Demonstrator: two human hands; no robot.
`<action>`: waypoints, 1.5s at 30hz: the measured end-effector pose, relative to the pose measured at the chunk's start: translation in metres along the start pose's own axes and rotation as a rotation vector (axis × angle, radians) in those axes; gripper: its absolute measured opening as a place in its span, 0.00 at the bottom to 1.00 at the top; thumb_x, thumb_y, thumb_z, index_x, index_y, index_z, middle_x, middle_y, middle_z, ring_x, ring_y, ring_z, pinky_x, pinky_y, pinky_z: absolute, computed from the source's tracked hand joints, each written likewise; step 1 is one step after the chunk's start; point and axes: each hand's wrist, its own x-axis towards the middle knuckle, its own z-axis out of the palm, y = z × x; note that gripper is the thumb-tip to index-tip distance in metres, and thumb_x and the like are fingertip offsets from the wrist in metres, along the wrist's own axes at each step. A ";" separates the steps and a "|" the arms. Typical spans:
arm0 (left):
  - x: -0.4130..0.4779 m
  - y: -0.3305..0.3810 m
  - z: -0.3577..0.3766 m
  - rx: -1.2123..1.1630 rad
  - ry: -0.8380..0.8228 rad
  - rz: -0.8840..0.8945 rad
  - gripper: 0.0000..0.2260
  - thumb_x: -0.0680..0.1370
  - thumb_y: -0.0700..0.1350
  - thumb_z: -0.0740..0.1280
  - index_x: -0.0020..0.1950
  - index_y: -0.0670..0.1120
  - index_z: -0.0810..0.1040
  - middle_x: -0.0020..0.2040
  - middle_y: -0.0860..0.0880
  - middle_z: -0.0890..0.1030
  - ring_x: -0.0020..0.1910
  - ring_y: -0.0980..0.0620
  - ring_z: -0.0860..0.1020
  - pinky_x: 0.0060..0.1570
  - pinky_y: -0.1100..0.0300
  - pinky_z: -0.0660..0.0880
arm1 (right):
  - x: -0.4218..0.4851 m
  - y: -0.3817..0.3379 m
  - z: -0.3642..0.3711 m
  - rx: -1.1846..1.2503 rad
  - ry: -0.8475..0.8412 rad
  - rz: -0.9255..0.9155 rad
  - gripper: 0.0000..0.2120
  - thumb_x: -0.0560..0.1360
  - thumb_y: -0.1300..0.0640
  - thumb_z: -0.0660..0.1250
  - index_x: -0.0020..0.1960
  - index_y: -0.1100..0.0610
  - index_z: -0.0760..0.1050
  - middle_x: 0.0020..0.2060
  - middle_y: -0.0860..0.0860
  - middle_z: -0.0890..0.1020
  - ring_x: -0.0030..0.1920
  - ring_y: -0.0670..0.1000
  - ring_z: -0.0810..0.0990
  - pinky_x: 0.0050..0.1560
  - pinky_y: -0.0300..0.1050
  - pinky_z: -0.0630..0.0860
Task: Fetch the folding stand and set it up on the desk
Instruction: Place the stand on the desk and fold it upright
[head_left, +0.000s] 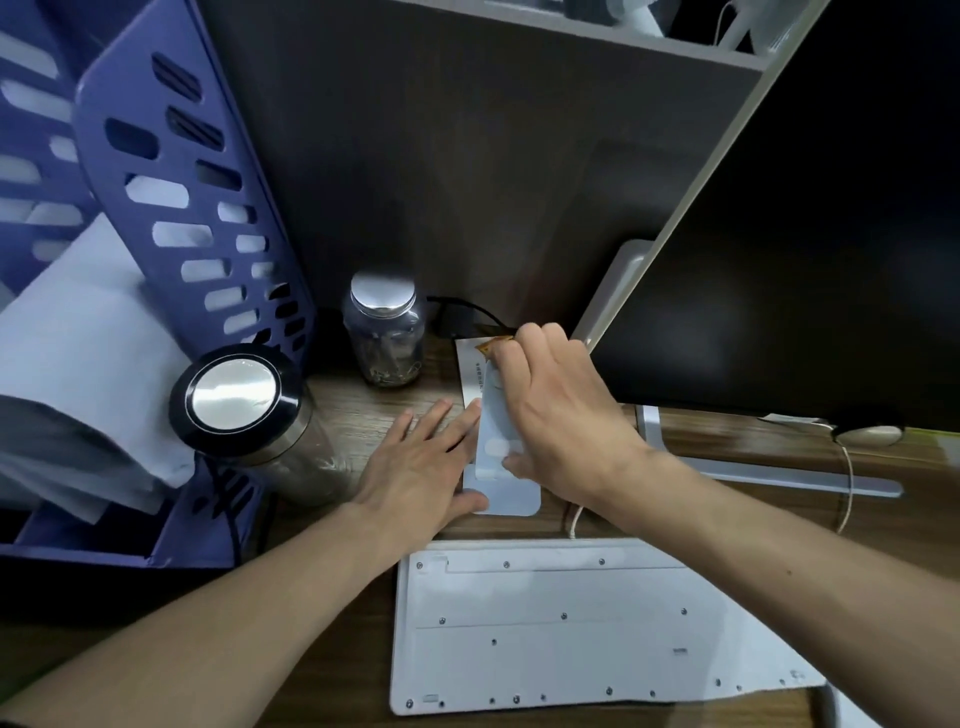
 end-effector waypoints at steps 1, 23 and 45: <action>0.000 0.001 0.000 0.002 -0.005 -0.004 0.37 0.80 0.65 0.56 0.83 0.52 0.46 0.85 0.54 0.44 0.84 0.49 0.41 0.82 0.45 0.44 | -0.002 0.000 0.000 -0.007 0.011 -0.001 0.43 0.48 0.46 0.84 0.58 0.61 0.74 0.47 0.56 0.76 0.43 0.55 0.73 0.41 0.48 0.74; -0.014 0.047 -0.024 -1.478 0.221 -0.295 0.44 0.72 0.72 0.56 0.83 0.57 0.46 0.74 0.62 0.63 0.71 0.60 0.64 0.62 0.61 0.63 | -0.054 -0.017 0.026 1.788 -0.132 1.143 0.48 0.64 0.21 0.43 0.75 0.46 0.63 0.68 0.51 0.75 0.62 0.46 0.76 0.62 0.41 0.69; -0.001 0.070 -0.009 -1.350 0.424 -0.411 0.47 0.68 0.79 0.42 0.82 0.56 0.58 0.79 0.52 0.68 0.78 0.50 0.67 0.78 0.47 0.61 | -0.033 -0.028 0.034 1.917 -0.068 1.083 0.38 0.73 0.27 0.41 0.58 0.47 0.80 0.50 0.54 0.86 0.51 0.51 0.84 0.52 0.48 0.79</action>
